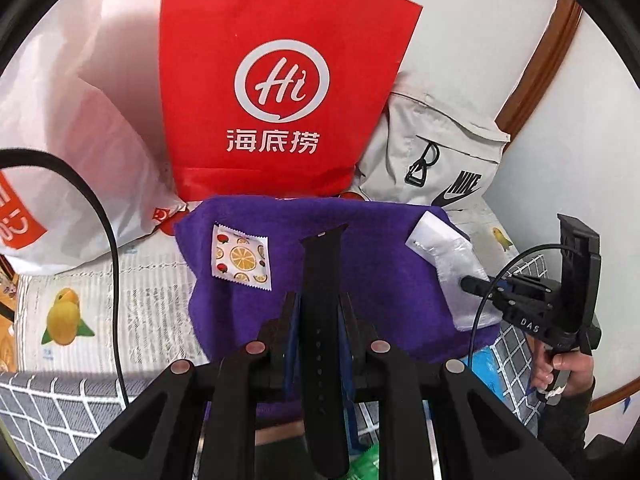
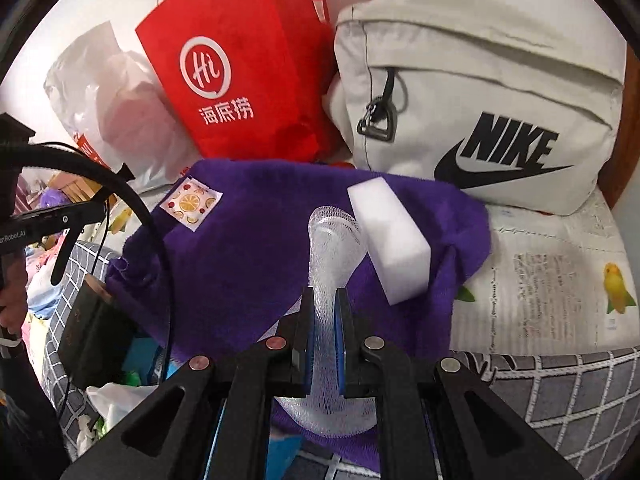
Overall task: Organize soft objects
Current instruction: 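Carry the strap and the cup over the purple towel with both tools, then open the right tool to drop the cup while the left tool releases the strap onto the towel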
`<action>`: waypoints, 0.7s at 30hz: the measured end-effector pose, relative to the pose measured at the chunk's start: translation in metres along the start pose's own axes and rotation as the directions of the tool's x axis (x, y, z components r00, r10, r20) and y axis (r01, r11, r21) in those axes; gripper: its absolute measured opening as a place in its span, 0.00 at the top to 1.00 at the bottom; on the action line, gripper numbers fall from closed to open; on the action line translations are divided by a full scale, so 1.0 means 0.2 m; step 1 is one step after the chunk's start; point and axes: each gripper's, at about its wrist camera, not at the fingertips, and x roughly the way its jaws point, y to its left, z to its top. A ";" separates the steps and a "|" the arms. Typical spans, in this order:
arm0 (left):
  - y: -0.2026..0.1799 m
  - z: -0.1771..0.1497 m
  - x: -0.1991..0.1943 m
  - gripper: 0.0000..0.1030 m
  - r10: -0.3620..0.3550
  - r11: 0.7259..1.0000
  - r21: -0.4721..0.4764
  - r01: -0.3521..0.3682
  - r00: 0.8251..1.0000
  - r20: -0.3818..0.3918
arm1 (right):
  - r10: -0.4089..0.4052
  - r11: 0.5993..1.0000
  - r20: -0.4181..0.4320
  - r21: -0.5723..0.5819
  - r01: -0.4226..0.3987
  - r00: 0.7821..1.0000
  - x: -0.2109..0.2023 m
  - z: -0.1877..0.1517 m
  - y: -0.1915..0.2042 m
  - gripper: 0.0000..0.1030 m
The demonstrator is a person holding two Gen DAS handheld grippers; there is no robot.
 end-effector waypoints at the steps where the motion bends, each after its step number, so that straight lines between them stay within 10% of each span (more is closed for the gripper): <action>1: 0.00 0.01 0.02 0.83 -0.002 1.000 0.002 0.002 1.000 -0.006 | -0.001 1.000 -0.006 -0.004 0.001 1.000 0.02 0.00 0.00 0.92; 21: 0.12 0.04 0.37 0.83 0.100 0.994 -0.030 -0.104 0.989 -0.107 | -0.040 0.999 -0.068 -0.016 0.039 0.997 0.20 -0.07 -0.06 0.90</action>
